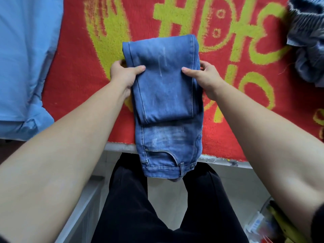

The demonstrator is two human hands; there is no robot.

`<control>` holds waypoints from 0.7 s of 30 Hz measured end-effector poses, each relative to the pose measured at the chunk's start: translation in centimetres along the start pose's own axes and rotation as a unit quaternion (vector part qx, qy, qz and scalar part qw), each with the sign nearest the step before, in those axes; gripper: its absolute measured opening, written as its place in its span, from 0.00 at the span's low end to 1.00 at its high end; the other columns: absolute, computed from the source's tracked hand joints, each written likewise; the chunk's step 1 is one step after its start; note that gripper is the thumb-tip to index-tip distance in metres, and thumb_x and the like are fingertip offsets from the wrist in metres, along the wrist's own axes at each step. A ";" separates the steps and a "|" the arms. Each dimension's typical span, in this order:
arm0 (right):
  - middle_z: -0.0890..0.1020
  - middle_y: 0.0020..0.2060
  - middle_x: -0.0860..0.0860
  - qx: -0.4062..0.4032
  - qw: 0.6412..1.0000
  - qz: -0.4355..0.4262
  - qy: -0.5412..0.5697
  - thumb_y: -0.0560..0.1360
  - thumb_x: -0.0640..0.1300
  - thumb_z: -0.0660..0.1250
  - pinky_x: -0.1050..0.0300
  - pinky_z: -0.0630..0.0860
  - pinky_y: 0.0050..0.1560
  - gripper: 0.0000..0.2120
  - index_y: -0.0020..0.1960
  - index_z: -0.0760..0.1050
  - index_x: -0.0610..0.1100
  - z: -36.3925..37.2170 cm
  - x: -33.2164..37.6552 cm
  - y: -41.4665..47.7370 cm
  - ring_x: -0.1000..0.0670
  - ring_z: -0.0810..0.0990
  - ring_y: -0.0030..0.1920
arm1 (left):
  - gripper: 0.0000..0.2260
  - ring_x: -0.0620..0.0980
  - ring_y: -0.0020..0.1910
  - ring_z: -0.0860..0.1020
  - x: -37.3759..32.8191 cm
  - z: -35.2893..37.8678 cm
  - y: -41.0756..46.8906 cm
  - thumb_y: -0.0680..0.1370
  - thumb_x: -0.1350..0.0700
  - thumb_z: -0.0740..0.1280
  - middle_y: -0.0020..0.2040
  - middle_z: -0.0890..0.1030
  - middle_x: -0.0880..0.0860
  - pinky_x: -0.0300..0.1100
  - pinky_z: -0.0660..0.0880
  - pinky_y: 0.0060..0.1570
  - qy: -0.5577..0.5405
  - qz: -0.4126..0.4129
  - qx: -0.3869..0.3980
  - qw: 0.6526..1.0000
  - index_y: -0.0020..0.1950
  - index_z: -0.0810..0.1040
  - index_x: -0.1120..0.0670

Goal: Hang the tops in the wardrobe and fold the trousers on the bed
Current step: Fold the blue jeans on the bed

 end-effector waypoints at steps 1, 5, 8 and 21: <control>0.85 0.55 0.47 0.013 1.000 -0.006 0.018 0.72 0.42 0.77 0.49 0.81 0.57 0.22 0.64 0.77 0.41 0.0 0.6 0.3 0.48 0.85 0.53 | 0.25 0.50 0.46 0.84 -0.9 0.3 0.3 0.69 0.64 0.77 0.53 0.83 0.57 0.44 0.81 0.43 -0.022 -0.006 0.019 1.000 0.65 0.76 0.63; 0.85 0.54 0.46 0.025 0.994 -0.072 0.083 0.72 0.43 0.76 0.52 0.81 0.54 0.20 0.62 0.79 0.40 -1.3 4.3 1.6 0.47 0.85 0.54 | 0.12 0.52 0.45 0.85 -5.6 0.9 1.7 0.72 0.60 0.76 0.47 0.86 0.56 0.45 0.81 0.41 -0.098 0.044 0.075 0.991 0.54 0.81 0.60; 0.85 0.55 0.49 -0.031 0.991 -0.126 -0.024 0.71 0.49 0.77 0.54 0.80 0.57 0.24 0.63 0.78 0.41 -1.8 7.1 3.1 0.51 0.84 0.54 | 0.16 0.50 0.46 0.85 -9.0 1.7 3.5 0.73 0.54 0.77 0.49 0.86 0.54 0.42 0.81 0.38 -0.021 0.089 0.053 0.994 0.56 0.81 0.59; 0.79 0.59 0.52 -0.068 0.960 0.015 -0.270 0.57 0.59 0.84 0.49 0.78 0.61 0.43 0.66 0.72 0.46 -0.9 11.9 11.3 0.48 0.80 0.58 | 0.35 0.50 0.66 0.73 -12.0 2.8 10.9 0.70 0.51 0.77 0.68 0.73 0.52 0.43 0.70 0.67 0.326 0.165 0.000 0.931 0.74 0.66 0.52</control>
Point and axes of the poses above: each hand's wrist, its own y-axis towards the middle knuckle, its own z-axis out of the palm, x = y × z, the point moved 2 cm from there along y, towards the middle knuckle
